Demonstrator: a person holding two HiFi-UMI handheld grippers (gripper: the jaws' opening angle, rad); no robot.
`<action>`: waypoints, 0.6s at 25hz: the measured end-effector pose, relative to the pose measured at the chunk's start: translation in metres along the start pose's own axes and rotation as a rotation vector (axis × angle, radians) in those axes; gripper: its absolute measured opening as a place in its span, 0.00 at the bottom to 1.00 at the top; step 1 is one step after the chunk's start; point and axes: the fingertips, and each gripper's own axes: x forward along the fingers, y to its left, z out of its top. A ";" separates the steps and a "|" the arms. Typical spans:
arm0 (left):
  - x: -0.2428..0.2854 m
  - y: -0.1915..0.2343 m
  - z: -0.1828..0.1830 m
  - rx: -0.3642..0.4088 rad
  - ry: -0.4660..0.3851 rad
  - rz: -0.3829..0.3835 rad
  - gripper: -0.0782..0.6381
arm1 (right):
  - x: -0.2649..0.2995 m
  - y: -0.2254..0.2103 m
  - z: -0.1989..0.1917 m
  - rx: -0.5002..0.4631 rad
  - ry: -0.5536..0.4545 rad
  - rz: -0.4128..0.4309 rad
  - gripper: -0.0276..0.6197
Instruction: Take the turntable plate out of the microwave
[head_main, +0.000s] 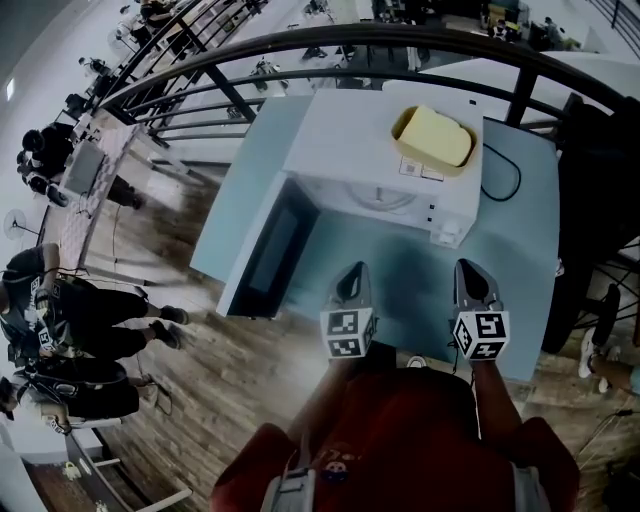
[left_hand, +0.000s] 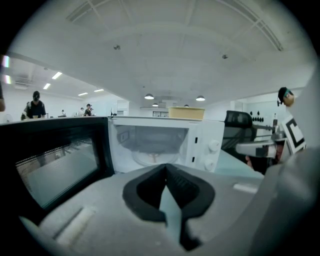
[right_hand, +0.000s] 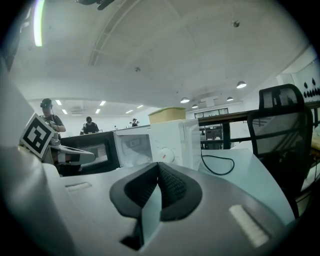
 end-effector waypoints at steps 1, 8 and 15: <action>0.006 0.007 0.003 0.001 0.001 -0.005 0.10 | 0.006 0.003 0.002 0.001 -0.002 -0.006 0.04; 0.044 0.049 0.022 0.008 -0.009 -0.059 0.10 | 0.054 0.028 0.021 -0.008 -0.010 -0.030 0.04; 0.075 0.090 0.035 0.033 -0.014 -0.101 0.10 | 0.093 0.050 0.029 -0.039 -0.013 -0.065 0.04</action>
